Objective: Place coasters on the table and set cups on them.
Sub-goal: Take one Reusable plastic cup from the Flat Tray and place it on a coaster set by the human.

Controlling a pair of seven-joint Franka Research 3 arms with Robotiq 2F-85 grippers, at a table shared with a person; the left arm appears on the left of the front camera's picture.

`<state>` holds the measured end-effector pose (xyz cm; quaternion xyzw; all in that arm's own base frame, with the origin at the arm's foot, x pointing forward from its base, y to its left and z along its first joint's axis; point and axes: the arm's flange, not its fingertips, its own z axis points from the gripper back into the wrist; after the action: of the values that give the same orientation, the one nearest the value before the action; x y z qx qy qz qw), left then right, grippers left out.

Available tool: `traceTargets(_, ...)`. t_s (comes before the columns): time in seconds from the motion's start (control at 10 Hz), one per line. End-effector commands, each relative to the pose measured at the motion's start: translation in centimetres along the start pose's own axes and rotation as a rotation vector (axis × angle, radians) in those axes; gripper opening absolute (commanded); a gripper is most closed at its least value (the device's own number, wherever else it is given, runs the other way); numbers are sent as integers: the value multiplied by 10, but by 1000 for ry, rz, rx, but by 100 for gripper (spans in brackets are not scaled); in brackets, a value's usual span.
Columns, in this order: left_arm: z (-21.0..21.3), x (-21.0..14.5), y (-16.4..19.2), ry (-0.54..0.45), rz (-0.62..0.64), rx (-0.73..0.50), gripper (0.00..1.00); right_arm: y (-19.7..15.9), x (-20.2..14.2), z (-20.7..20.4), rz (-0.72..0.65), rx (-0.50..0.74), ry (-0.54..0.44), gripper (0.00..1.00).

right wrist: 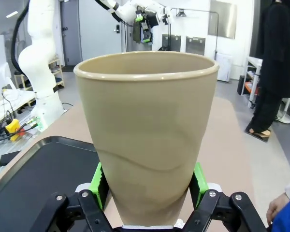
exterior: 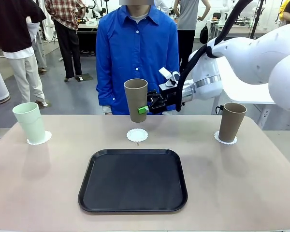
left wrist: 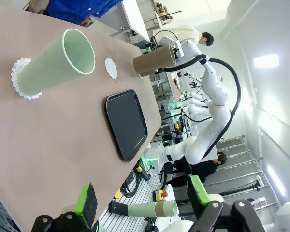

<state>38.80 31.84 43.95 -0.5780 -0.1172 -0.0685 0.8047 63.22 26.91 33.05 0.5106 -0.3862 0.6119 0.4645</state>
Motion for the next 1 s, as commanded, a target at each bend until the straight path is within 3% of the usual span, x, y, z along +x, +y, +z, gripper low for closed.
traceTargets(0.0,2,-1,-2,3,-7,-4,100,-26,-12,7,-8,-10,-58,81)
traceTargets(0.7,2,-1,-2,3,-7,-4,100,-36,-51,-10,-6,57,-3,81)
traceTargets(0.9,2,-1,-2,3,-7,-4,100,-27,-46,-9,-14,30,-42,81)
